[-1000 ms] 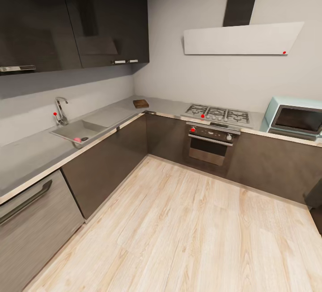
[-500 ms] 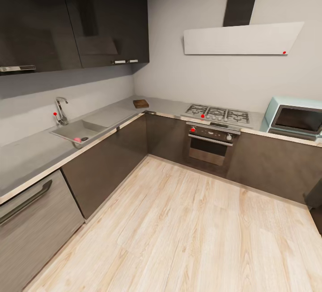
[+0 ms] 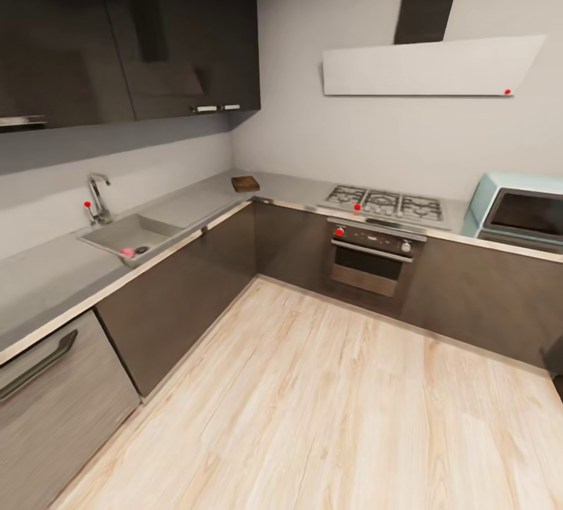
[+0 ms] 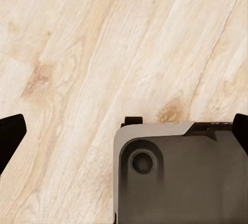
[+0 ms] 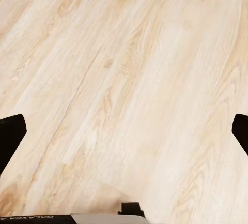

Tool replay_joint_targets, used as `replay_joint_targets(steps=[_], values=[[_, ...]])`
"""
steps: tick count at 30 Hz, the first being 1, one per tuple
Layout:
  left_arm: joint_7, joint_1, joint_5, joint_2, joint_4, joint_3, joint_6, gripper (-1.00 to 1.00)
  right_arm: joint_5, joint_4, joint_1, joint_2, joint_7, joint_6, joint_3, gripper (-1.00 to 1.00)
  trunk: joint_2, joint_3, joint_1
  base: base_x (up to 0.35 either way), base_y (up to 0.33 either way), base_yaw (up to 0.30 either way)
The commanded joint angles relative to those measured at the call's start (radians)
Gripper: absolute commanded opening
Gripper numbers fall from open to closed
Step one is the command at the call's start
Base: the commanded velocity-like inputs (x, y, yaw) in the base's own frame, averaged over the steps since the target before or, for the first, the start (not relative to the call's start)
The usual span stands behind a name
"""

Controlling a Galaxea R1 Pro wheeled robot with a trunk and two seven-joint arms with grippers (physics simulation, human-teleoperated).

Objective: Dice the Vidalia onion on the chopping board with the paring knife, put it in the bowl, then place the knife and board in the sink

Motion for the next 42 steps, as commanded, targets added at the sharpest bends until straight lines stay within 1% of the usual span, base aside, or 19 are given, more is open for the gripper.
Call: replay_joint_targets(steps=[1, 12, 20, 42], values=[[0.000, 0.000, 0.000, 0.000, -0.001, 0.001, -0.002, 1.00, 0.001, -0.001, 0.000, 0.000, -0.004, -0.002, 0.000, 1.00, -0.002, -0.002, 0.001, 0.314, 0.000, 0.000], [0.000, 0.000, 0.000, 0.000, -0.001, 0.001, -0.002, 1.00, 0.001, -0.001, 0.000, 0.001, -0.004, -0.002, 0.000, 1.00, -0.002, -0.002, 0.001, 0.316, -0.005, 0.003], [0.000, 0.000, 0.000, 0.000, -0.001, 0.001, -0.002, 1.00, 0.001, -0.001, 0.000, 0.001, -0.004, -0.002, 0.000, 1.00, -0.002, -0.002, 0.001, 0.307, -0.125, 0.089], [0.000, 0.000, 0.000, 0.000, -0.001, 0.002, -0.002, 1.00, 0.001, -0.001, 0.000, 0.002, -0.004, -0.002, 0.000, 1.00, -0.002, -0.002, 0.001, 0.292, -0.175, 0.231]])
